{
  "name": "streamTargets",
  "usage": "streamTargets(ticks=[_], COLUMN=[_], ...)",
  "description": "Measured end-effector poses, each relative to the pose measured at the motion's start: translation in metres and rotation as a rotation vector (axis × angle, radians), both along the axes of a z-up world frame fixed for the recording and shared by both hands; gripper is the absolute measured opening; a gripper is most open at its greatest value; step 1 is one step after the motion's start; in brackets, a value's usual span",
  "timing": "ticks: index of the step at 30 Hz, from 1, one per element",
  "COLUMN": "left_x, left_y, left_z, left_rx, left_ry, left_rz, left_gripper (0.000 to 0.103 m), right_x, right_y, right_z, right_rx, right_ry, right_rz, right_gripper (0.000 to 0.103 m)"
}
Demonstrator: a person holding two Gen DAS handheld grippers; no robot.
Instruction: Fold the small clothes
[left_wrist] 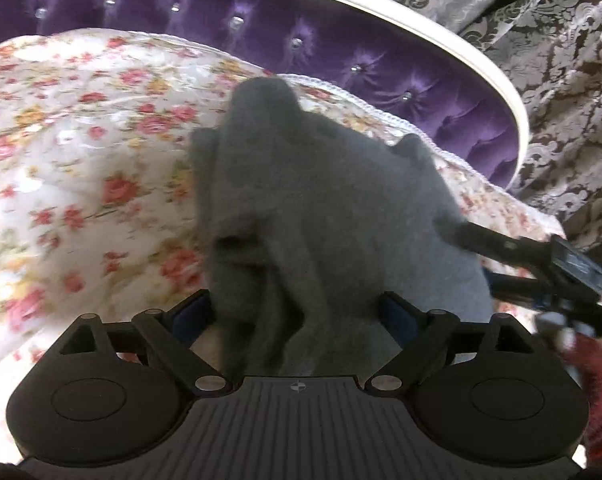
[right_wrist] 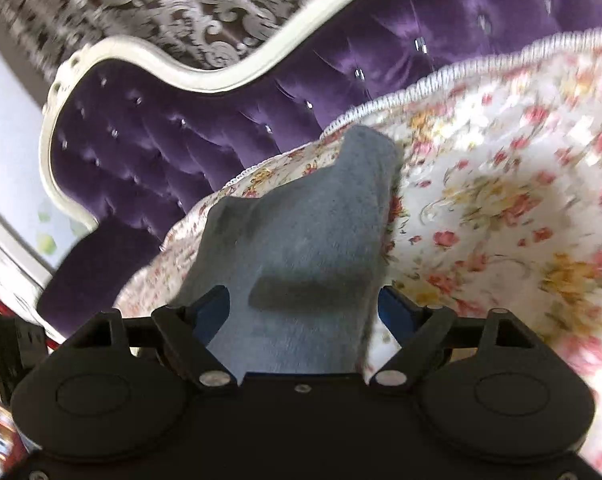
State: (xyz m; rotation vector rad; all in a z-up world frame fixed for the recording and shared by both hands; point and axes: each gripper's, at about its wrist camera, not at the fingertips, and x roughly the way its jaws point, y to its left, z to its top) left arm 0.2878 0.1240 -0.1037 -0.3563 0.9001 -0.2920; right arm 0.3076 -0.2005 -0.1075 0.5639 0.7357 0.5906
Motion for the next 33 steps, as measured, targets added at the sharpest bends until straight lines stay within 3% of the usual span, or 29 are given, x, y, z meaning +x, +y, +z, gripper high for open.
streamTargets(ticks=[5, 7, 9, 10, 11, 12, 13, 15, 19, 24, 28, 33], left_x=[0.012, 0.012, 0.009, 0.007, 0.006, 0.006, 0.003, -0.004, -0.033, -0.091, -0.150, -0.213], left_y=[-0.005, -0.005, -0.002, 0.002, 0.006, 0.009, 0.011, 0.009, 0.006, -0.010, -0.027, -0.038], left_z=[-0.004, -0.004, -0.005, -0.007, -0.012, -0.016, -0.017, -0.014, -0.004, 0.008, 0.012, 0.009], left_rx=[-0.040, -0.071, -0.096, -0.139, -0.213, -0.263, -0.287, -0.290, -0.356, -0.367, -0.343, -0.301], left_ry=[-0.002, -0.002, 0.008, 0.022, 0.051, 0.075, 0.082, 0.082, 0.114, 0.135, 0.136, 0.119], left_rz=[-0.006, -0.009, -0.003, -0.012, -0.018, -0.013, -0.005, -0.012, -0.043, -0.112, -0.153, -0.157], left_gripper=[0.096, 0.088, 0.048, 0.041, 0.032, 0.029, 0.029, 0.028, 0.026, 0.026, 0.026, 0.027], right_x=[0.023, 0.028, 0.031, 0.031, 0.030, 0.029, 0.027, 0.022, 0.002, -0.041, -0.093, -0.165], right_y=[0.010, 0.010, 0.011, 0.012, 0.012, 0.013, 0.013, 0.011, 0.008, 0.002, -0.007, -0.019], right_z=[-0.018, -0.019, -0.019, -0.019, -0.018, -0.017, -0.019, -0.021, -0.009, 0.013, 0.022, 0.018], right_rx=[0.100, 0.128, 0.144, 0.142, 0.130, 0.113, 0.092, 0.083, 0.064, -0.003, -0.055, -0.047], right_ry=[0.033, 0.032, 0.037, 0.038, 0.036, 0.038, 0.047, 0.070, 0.084, 0.116, 0.140, 0.167], right_rz=[0.027, 0.026, 0.027, 0.032, 0.042, 0.053, 0.058, 0.055, 0.025, 0.036, 0.049, 0.039], right_gripper=[0.089, 0.090, 0.090, 0.089, 0.080, 0.061, 0.052, 0.048, 0.047, 0.047, 0.047, 0.048])
